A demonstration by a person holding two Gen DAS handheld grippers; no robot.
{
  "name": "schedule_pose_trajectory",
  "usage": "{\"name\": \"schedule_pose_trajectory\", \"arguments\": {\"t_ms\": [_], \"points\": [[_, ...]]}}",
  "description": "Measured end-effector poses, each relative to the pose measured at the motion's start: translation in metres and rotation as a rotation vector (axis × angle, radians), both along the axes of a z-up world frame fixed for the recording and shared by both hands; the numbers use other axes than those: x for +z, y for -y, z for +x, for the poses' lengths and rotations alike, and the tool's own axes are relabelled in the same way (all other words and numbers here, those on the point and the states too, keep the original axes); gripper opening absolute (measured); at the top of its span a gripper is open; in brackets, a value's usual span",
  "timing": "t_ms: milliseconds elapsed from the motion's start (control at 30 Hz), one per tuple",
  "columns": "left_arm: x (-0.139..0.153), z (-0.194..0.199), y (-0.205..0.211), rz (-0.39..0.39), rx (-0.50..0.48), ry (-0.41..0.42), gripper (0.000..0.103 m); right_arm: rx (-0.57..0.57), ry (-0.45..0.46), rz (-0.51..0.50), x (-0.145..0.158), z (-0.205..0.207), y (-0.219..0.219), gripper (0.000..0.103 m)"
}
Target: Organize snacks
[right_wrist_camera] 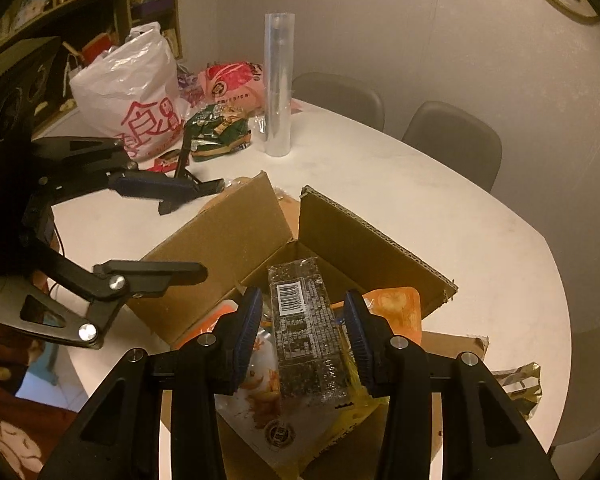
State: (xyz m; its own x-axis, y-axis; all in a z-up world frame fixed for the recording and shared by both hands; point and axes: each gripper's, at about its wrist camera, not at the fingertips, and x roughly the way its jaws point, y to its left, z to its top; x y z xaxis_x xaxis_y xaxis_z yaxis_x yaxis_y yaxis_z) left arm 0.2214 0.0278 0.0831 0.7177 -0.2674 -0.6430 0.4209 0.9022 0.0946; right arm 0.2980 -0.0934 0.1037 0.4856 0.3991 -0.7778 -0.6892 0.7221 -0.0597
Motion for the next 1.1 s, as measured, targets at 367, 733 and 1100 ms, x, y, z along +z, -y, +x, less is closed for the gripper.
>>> {"name": "schedule_pose_trajectory", "arguments": {"t_ms": [367, 733, 1100], "points": [[0.035, -0.045, -0.005, -0.113, 0.047, 0.154, 0.096, -0.013, 0.091, 0.141, 0.022, -0.039, 0.034, 0.062], [0.033, -0.094, 0.003, -0.220, 0.239, 0.300, 0.102, -0.184, 0.365, 0.339, 0.029, -0.116, 0.087, 0.087], [-0.009, -0.102, 0.010, -0.184, 0.398, 0.308, 0.102, -0.293, 0.503, 0.409, -0.005, -0.157, 0.105, 0.103]]}}
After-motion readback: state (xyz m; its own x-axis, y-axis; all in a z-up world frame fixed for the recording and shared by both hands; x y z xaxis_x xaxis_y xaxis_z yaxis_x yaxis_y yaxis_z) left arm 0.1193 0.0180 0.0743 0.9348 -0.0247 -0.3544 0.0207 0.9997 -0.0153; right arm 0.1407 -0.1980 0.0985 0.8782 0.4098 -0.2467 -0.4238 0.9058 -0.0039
